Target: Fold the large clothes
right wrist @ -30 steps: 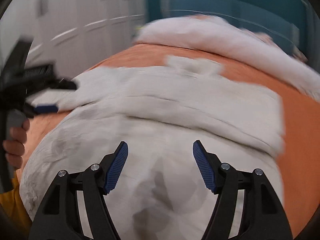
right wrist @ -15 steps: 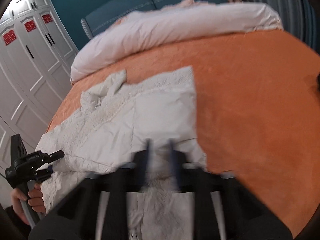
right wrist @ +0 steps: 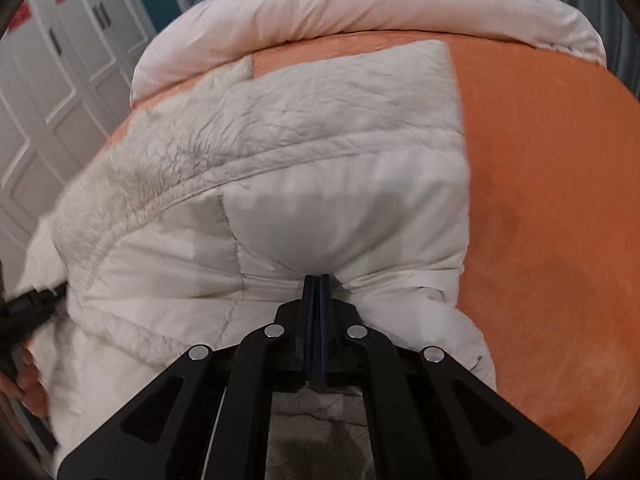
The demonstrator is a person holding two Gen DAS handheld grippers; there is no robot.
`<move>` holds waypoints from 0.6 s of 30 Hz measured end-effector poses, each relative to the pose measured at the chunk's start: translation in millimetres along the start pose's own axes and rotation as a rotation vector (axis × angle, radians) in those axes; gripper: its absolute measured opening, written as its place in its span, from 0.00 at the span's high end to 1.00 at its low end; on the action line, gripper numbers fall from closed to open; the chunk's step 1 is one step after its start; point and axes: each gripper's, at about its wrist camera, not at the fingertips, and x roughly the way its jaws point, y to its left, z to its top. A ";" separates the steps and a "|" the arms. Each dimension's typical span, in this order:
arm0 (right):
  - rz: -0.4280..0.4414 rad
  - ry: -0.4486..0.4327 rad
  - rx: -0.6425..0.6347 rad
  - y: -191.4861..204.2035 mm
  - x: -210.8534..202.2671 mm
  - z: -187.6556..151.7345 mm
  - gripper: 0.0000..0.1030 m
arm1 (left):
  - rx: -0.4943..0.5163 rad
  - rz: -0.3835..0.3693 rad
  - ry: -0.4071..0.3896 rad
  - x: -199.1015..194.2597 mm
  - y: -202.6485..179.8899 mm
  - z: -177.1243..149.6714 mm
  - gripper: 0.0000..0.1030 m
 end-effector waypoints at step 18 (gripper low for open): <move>0.030 -0.082 -0.137 25.6 17.4 39.7 0.94 | -0.134 -0.049 -0.325 -100.1 -25.4 35.3 0.80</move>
